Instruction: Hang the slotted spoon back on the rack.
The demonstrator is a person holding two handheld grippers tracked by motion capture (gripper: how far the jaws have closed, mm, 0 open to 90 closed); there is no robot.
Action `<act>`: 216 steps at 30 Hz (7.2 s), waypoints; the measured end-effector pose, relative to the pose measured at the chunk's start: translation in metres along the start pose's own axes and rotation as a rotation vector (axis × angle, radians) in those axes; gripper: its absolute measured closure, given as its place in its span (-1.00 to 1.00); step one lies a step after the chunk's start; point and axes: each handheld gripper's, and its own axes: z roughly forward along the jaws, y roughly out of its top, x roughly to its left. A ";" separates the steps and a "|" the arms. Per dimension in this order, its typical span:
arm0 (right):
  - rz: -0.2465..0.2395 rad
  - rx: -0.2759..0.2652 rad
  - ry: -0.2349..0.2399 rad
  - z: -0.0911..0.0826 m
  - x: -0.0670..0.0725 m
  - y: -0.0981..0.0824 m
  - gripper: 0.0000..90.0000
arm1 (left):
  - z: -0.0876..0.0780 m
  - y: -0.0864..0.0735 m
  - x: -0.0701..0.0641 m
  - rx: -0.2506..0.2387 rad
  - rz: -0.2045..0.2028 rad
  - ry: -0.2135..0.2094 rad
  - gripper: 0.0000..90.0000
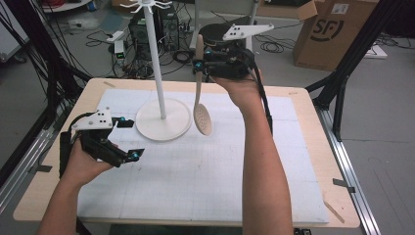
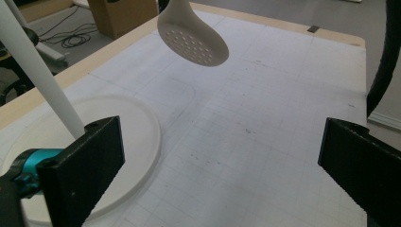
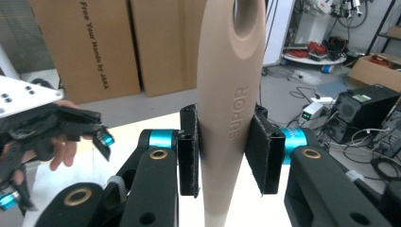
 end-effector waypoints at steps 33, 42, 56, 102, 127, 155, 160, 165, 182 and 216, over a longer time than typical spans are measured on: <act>-0.066 0.186 -0.034 0.053 -0.035 0.071 0.51 | -0.001 -0.004 0.001 0.002 0.000 -0.013 -0.96; -0.060 0.208 -0.064 0.067 -0.040 0.078 0.51 | -0.003 -0.005 0.002 -0.002 -0.005 -0.012 -0.96; -0.054 0.221 -0.068 0.082 -0.042 0.080 0.51 | -0.004 -0.007 0.004 -0.006 -0.012 -0.010 -0.96; -0.029 0.185 -0.073 0.037 -0.023 0.054 -0.03 | -0.006 -0.008 0.002 -0.002 -0.008 -0.005 -0.96; -0.015 0.169 0.037 -0.047 0.021 -0.044 -0.33 | 0.000 -0.014 0.001 -0.017 -0.036 0.000 -0.96; 0.084 0.055 -0.048 -0.103 0.047 -0.174 -0.59 | 0.001 -0.038 0.006 -0.042 -0.064 0.010 -0.96; 0.094 0.068 -0.070 -0.107 0.051 -0.197 -0.60 | 0.004 -0.041 0.006 -0.046 -0.061 0.019 -0.96; 0.142 0.062 -0.078 -0.111 0.046 -0.219 -0.63 | 0.007 -0.043 0.005 -0.033 -0.044 0.021 -0.96; 0.243 0.104 -0.088 -0.114 0.036 -0.252 -0.75 | 0.013 -0.043 0.004 -0.022 -0.037 0.026 -0.96; 0.270 0.140 -0.127 -0.113 0.031 -0.264 -0.76 | 0.019 -0.057 0.007 0.027 -0.063 0.040 -0.96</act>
